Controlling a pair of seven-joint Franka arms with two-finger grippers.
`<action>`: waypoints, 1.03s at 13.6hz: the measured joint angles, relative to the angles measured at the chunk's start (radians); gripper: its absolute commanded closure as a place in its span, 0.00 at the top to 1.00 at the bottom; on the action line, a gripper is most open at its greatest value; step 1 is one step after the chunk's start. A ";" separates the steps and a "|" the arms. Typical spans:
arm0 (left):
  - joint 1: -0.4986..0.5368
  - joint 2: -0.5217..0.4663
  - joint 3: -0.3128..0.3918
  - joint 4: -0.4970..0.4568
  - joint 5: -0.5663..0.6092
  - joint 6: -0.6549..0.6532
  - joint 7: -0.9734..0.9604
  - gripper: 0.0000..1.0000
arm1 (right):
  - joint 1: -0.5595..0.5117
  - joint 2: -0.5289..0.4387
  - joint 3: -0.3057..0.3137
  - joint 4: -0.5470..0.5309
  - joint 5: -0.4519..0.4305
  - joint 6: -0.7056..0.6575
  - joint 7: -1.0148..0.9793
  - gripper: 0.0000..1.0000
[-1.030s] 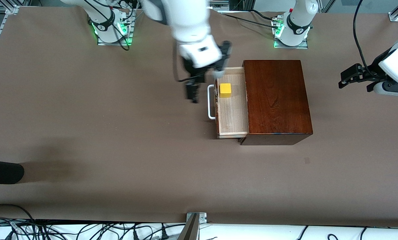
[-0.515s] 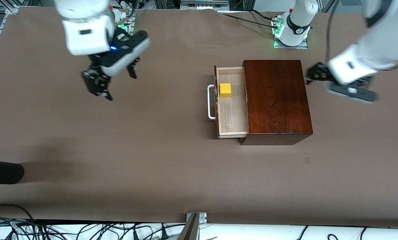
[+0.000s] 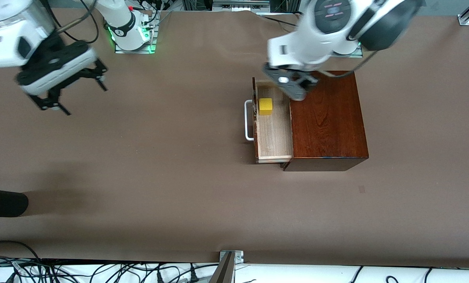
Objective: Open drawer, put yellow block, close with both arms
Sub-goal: 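Raise the right gripper away while the left gripper approaches the drawer, then push the drawer front shut into the box with the left gripper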
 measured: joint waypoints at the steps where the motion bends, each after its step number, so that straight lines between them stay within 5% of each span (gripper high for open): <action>1: -0.036 0.039 -0.001 0.015 -0.001 0.033 0.009 1.00 | -0.043 -0.014 0.028 -0.023 0.001 -0.002 0.031 1.00; 8: -0.210 0.292 -0.002 0.027 0.098 0.494 0.455 1.00 | -0.205 -0.113 0.153 -0.251 0.001 0.004 0.290 1.00; 14: -0.227 0.410 0.012 0.029 0.315 0.536 0.628 1.00 | -0.228 -0.115 0.156 -0.359 0.001 0.108 0.354 1.00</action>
